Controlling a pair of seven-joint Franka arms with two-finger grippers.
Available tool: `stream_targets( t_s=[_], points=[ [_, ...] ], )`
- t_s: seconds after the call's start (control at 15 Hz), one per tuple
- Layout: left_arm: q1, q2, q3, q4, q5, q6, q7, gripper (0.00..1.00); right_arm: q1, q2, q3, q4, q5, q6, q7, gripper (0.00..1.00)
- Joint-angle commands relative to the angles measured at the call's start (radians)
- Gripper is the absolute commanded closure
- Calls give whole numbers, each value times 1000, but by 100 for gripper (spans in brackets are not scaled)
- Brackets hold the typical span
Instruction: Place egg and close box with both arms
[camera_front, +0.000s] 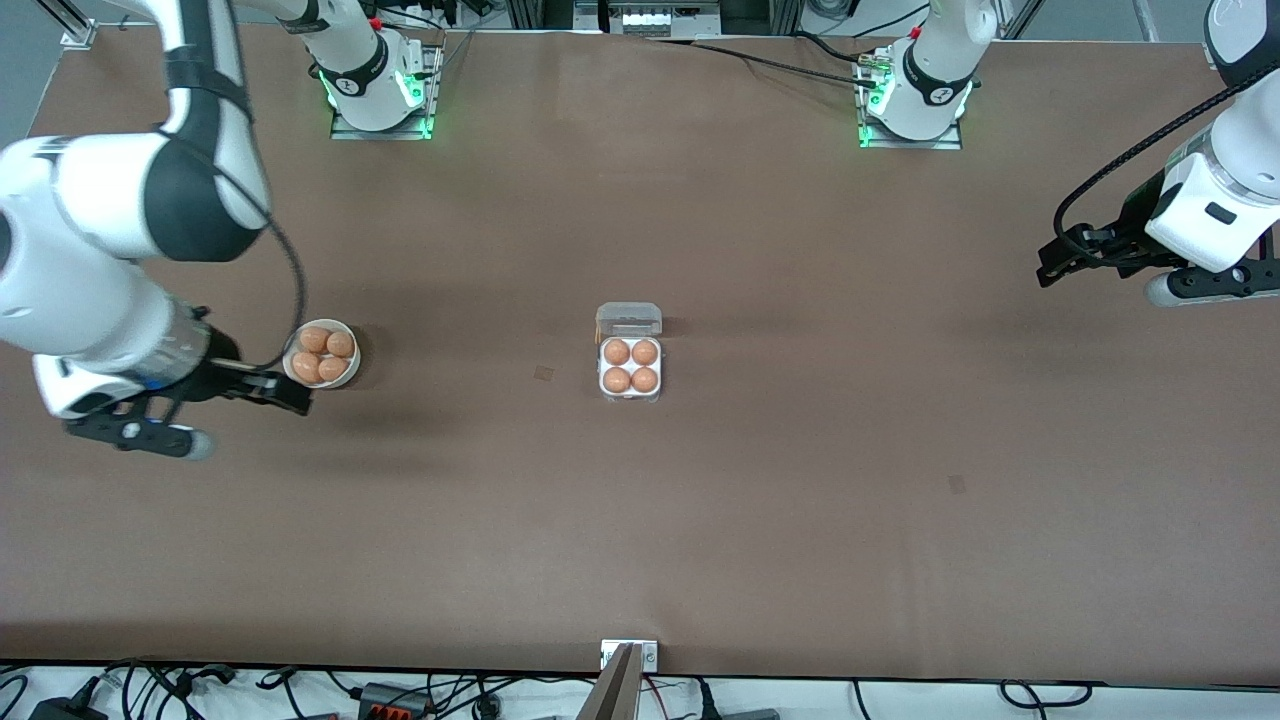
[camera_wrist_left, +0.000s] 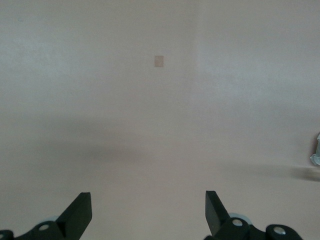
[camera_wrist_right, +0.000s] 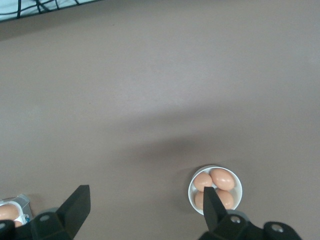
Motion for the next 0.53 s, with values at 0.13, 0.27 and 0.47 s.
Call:
stream_targets(
  t_s=[0.13,0.27,0.47],
  points=[
    [1,4,-4,9,26,-21,-2,0,-219,-102,230,-1,-103,-57,-3,0],
    [1,6,-4,9,26,-21,9,0,-312,-128,322,-5,-164,-80,-23,0],
    [1,9,-4,9,26,-21,10,0,-391,-150,370,-12,-191,-86,-124,0]
  ],
)
